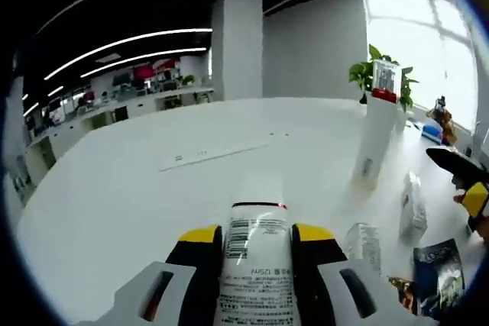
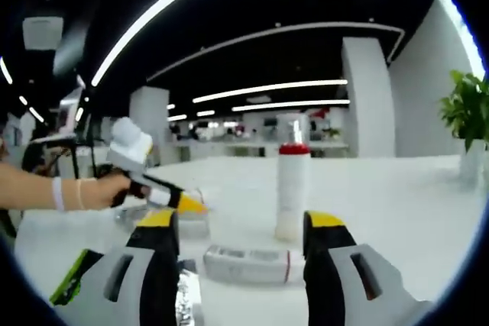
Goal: Arrange the skincare products in the storage area until every visible bottle or jar stands upright without overlapping.
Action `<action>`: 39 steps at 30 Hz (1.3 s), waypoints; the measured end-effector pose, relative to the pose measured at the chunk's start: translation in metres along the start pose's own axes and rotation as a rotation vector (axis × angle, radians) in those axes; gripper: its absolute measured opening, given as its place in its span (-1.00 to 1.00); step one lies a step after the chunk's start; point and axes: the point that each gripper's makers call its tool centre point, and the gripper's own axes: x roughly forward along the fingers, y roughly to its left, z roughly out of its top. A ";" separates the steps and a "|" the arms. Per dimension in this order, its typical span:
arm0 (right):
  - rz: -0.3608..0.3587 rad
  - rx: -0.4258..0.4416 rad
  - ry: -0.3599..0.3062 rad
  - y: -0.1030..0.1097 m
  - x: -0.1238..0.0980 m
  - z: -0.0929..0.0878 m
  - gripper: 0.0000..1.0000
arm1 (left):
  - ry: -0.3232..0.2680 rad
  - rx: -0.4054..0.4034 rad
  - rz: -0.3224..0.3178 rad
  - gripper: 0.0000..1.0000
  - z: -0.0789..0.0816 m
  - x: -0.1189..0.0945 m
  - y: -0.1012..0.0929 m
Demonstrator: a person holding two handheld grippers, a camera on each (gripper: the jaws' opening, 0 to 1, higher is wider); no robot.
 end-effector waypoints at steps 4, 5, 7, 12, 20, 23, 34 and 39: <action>-0.005 0.000 0.003 -0.001 0.000 -0.001 0.28 | -0.081 -0.001 -0.012 -0.31 0.028 -0.021 -0.007; -0.008 0.002 0.003 -0.001 0.000 -0.001 0.28 | -0.103 -0.006 -0.015 -0.31 0.035 -0.026 -0.008; -0.013 0.000 0.003 -0.003 -0.001 -0.002 0.27 | -0.164 0.001 -0.014 -0.31 0.052 -0.039 -0.010; -0.005 0.003 -0.005 0.000 -0.003 0.001 0.25 | -0.326 -0.031 -0.017 -0.31 0.094 -0.074 -0.012; 0.197 0.063 -0.151 0.062 0.005 0.043 0.19 | -0.555 -0.156 -0.138 -0.30 0.126 -0.127 -0.028; 0.271 0.013 -0.087 0.093 0.013 0.037 0.22 | -0.613 -0.247 -0.190 -0.30 0.130 -0.139 -0.025; 0.318 -0.019 -0.113 0.163 0.054 0.048 0.26 | -0.702 -0.330 -0.229 -0.29 0.110 -0.139 -0.022; 0.242 -0.037 -0.116 0.157 0.067 0.040 0.13 | -0.786 -0.381 -0.310 -0.29 0.107 -0.153 -0.032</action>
